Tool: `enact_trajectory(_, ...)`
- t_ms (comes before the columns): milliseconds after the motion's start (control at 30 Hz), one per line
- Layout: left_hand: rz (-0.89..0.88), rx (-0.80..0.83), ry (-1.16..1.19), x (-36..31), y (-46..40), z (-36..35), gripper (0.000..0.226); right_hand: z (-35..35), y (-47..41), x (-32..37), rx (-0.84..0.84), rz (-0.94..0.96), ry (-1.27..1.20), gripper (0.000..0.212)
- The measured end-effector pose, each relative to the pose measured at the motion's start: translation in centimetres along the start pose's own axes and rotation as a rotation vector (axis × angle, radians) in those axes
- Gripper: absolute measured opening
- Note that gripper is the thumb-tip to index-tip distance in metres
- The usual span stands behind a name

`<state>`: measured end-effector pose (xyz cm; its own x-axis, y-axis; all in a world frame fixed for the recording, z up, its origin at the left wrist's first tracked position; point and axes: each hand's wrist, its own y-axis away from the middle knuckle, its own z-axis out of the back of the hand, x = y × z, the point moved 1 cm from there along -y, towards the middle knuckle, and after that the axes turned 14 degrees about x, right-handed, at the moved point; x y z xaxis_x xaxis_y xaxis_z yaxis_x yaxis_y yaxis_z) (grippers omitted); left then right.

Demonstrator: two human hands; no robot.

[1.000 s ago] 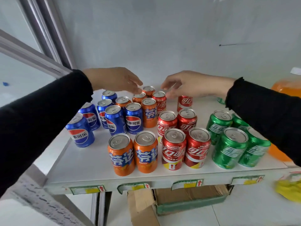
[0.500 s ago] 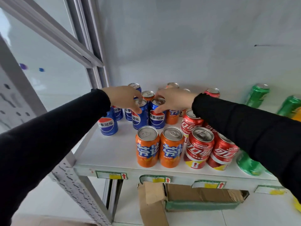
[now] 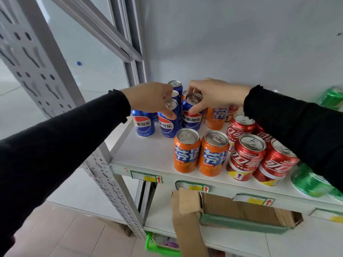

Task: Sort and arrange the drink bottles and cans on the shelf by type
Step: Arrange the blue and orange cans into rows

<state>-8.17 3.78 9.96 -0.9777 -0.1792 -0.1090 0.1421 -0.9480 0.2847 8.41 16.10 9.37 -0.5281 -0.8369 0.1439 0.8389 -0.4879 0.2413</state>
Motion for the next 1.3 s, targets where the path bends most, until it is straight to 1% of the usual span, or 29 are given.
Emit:
enact_trajectory(133, 0.033, -0.009, -0.006, 2.0, 4.4, 1.1, 0.058, 1.7, 1.2, 4.4, -0.005, 0.069, 0.008, 0.06)
enact_trajectory(200, 0.046, 0.039, -0.055, 3.1, 6.1, 1.1, 0.059, 1.8, 1.4, 6.9, 0.004, 0.086, 0.009, 0.06)
enact_trajectory(267, 0.05, 0.094, -0.101, 4.2, 7.2, 0.6, 0.062, 1.5, 1.4, 9.3, 0.051, 0.095, 0.004, 0.058)
enact_trajectory(367, 0.055, 0.14, -0.107, 5.8, 7.8, -0.6, 0.058, 0.2, 1.4, 11.7, 0.127, 0.067, 0.014, 0.056)
enact_trajectory(467, 0.022, 0.177, -0.136, 7.0, 7.8, -1.5, 0.058, -1.6, 1.4, 13.1, 0.163, 0.021, 0.017, 0.057)
enact_trajectory(600, -0.003, 0.231, -0.242, 7.1, 7.2, -2.3, 0.065, -3.2, 1.5, 14.1, 0.183, -0.043, -0.01, 0.057)
enact_trajectory(700, -0.021, 0.228, -0.25, 7.1, 6.8, -2.4, 0.07, -3.8, 1.8, 14.4, 0.171, -0.082, -0.044, 0.057)
enact_trajectory(900, -0.048, 0.231, -0.215, 7.3, 6.8, -2.5, 0.066, -4.4, 1.9, 15.1, 0.135, -0.092, -0.075, 0.058)
enact_trajectory(1100, -0.067, 0.289, -0.209, 7.4, 6.9, -1.9, 0.061, -5.1, 2.9, 14.7, 0.184, -0.094, -0.178, 0.071)
enact_trajectory(1300, -0.095, 0.308, -0.228, 7.3, 6.5, -1.6, 0.058, -6.6, 3.3, 14.6, 0.107, -0.092, -0.193, 0.068)
